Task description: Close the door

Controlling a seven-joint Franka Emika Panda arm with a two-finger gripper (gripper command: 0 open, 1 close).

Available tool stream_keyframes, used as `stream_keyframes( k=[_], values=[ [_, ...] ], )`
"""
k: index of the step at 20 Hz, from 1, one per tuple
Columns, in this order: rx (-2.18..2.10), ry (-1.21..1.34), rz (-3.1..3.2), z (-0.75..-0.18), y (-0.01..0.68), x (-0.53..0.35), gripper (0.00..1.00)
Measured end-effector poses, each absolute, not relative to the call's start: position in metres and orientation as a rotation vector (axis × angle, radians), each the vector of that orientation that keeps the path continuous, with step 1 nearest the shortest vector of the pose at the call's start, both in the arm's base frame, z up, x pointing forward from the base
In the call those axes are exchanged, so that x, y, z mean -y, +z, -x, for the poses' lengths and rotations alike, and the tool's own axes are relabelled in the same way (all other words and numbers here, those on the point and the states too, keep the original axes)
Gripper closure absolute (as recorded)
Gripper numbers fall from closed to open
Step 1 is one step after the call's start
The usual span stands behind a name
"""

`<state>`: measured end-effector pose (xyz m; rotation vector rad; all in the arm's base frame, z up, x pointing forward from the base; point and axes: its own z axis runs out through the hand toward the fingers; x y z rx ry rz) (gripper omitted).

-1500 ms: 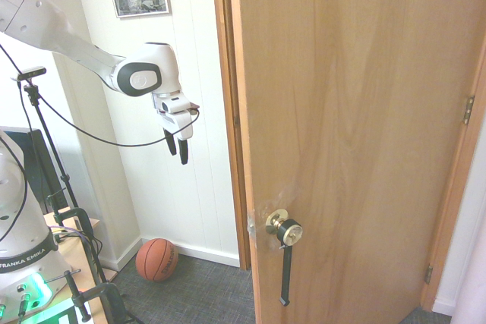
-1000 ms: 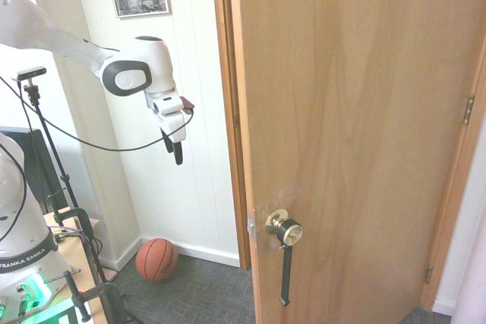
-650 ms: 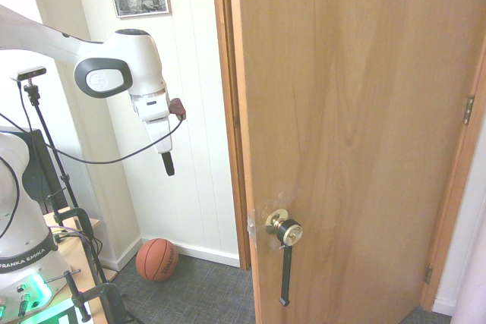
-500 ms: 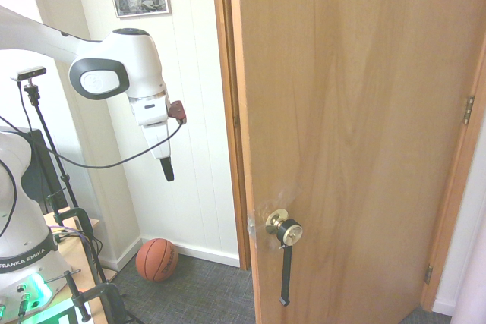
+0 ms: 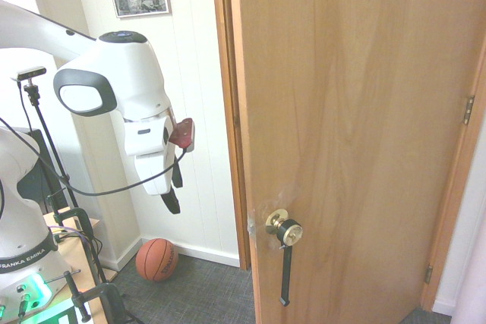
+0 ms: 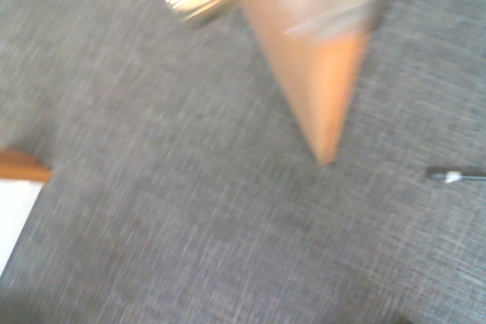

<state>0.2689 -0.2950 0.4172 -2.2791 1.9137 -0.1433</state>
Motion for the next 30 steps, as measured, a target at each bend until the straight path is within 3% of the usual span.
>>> stream_keyframes(
  k=[10,18,25,30],
  values=[
    [-2.111,-0.192,2.01,-0.241,0.425,0.428,0.0],
    [-1.994,-0.322,1.825,-0.333,0.38,0.477,0.0],
    [-1.765,-0.432,1.831,-0.401,0.345,0.368,0.0],
    [-1.497,-0.503,1.976,-0.469,0.369,0.158,0.0]
  ],
)
